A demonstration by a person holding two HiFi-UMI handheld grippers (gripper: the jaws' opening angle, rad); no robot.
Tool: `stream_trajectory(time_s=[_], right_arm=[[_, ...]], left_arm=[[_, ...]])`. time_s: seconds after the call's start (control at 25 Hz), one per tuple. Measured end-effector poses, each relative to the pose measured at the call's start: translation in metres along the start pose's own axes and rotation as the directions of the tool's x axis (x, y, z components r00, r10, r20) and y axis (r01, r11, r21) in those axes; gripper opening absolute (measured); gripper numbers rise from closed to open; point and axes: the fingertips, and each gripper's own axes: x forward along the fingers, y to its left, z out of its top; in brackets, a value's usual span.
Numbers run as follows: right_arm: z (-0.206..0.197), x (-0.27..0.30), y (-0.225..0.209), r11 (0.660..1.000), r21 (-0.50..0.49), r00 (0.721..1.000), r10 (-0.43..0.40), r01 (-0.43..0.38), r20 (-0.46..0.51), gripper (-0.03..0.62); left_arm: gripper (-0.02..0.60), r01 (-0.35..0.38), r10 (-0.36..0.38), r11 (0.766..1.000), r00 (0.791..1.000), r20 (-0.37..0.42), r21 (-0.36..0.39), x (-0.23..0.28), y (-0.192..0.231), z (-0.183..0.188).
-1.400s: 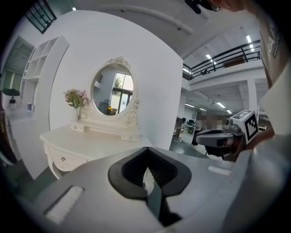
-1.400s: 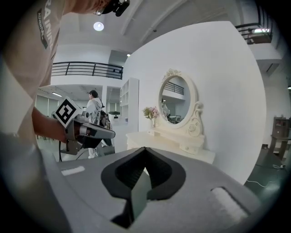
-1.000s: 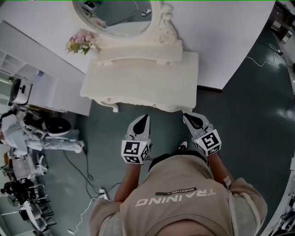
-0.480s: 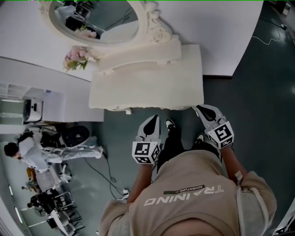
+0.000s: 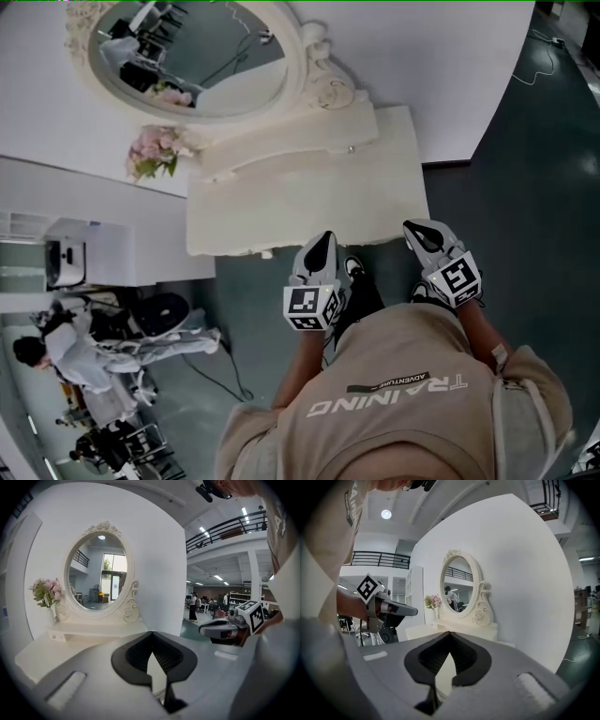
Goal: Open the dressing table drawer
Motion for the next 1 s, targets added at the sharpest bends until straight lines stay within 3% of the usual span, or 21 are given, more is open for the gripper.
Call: stream_trajectory(time_s=[0.4,0.76,1.0], right_arm=[[0.047,0.097,-0.003,0.994,-0.101,0.999,-0.047,0.047,0.009,0.002],[0.059,0.174,-0.022,0.976,-0.009,0.975,-0.219,0.219,0.019,0.002],[0.054,0.176,-0.023,0.960,0.019,0.960,-0.280,0.280,-0.014,0.002]], left_arm=[[0.018,0.066,-0.067,0.997,0.997,0.029,0.033,0.038,0.094,0.028],[0.018,0.201,-0.200,0.978,0.980,-0.016,0.057,0.089,0.169,0.037],[0.018,0.291,-0.290,0.956,0.956,-0.048,0.020,0.112,0.172,0.027]])
